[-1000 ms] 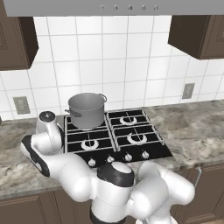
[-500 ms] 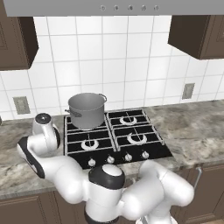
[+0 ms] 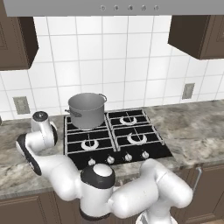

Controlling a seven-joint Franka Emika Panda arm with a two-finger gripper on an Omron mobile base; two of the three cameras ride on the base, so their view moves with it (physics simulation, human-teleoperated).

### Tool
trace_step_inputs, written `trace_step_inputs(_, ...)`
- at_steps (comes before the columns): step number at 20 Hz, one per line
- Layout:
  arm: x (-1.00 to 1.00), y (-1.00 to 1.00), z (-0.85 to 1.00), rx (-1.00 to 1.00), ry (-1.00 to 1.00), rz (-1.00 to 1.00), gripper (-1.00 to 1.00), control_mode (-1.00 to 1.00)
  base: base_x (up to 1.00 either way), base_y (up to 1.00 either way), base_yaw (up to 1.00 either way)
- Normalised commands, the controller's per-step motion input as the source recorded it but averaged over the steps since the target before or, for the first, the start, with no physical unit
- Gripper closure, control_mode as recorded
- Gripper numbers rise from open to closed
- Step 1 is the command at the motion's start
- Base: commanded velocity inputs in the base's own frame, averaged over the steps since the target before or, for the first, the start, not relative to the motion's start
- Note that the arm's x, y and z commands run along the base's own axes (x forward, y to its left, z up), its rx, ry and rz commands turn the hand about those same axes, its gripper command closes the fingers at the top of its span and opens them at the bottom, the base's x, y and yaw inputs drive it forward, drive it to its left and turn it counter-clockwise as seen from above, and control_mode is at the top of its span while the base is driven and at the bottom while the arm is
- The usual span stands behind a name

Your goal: Turn on the burner for the pot on the stove. Wait thirty seconds for the pot to heat up. Then add the squash to the pot.

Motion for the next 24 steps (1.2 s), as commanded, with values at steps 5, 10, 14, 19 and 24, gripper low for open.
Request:
trace_step_inputs(5, 0.2, 0.0, -0.12, -0.02, 0.01, 0.0, -1.0, -1.0, 0.0, 0.0, 0.0)
trace_step_inputs(10, 0.01, 0.07, -0.3, -0.02, 0.07, 0.0, -1.0, -1.0, 0.0, 0.0, 0.0)
trace_step_inputs(14, 0.0, 0.11, -0.25, -0.01, 0.07, 0.0, -1.0, -1.0, 0.0, 0.0, 0.0)
trace_step_inputs(19, 0.0, 0.06, -0.36, -0.02, 0.09, 0.0, 1.0, -1.0, 0.0, 0.0, 0.0)
trace_step_inputs(24, 0.0, 0.0, -0.01, 0.0, 0.02, 0.0, 1.0, -1.0, 0.0, 0.0, 0.0)
